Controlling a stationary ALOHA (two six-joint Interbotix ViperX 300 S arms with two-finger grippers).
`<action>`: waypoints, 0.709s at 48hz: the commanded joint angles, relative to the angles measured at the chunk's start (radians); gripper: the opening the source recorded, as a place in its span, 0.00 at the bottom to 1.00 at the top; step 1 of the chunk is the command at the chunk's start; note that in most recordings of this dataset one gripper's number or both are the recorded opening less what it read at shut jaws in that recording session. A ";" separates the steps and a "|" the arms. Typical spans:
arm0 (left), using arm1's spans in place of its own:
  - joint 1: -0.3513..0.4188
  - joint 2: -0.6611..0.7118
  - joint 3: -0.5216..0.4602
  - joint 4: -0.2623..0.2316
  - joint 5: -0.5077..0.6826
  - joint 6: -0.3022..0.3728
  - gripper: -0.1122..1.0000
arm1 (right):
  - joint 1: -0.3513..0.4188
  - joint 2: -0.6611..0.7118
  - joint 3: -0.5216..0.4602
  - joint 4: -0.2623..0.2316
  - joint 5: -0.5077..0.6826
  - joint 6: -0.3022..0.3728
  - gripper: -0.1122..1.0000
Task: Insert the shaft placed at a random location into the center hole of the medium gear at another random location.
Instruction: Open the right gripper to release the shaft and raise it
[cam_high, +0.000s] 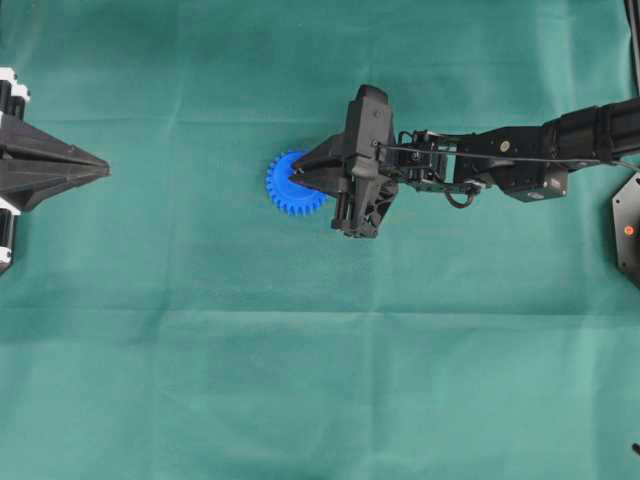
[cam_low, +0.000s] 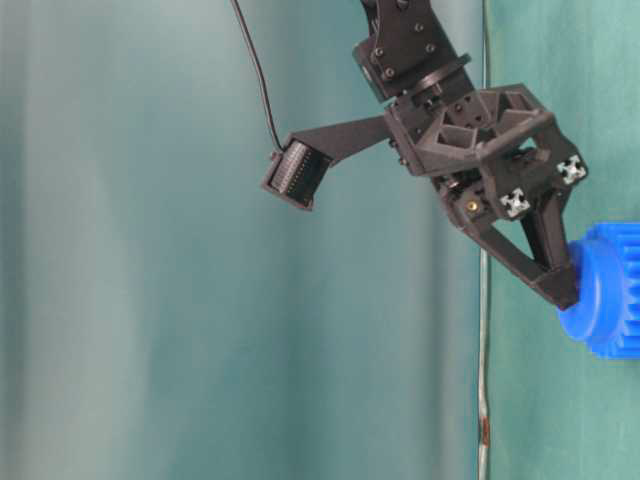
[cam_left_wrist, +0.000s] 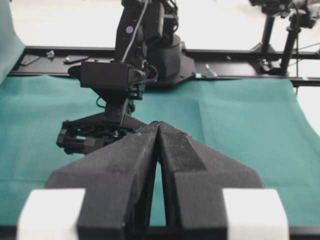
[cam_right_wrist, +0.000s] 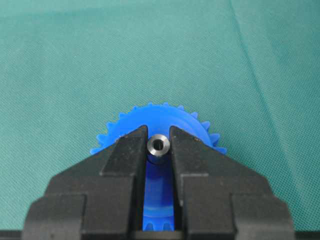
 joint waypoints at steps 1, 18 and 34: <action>0.002 0.006 -0.017 0.003 -0.005 0.000 0.10 | -0.002 -0.015 -0.017 -0.002 -0.006 0.005 0.23; 0.002 0.006 -0.017 0.003 -0.005 0.000 0.10 | 0.000 -0.015 -0.018 -0.002 -0.002 0.006 0.24; 0.002 0.006 -0.017 0.003 -0.005 0.000 0.10 | 0.008 -0.067 -0.012 -0.002 -0.002 0.008 0.86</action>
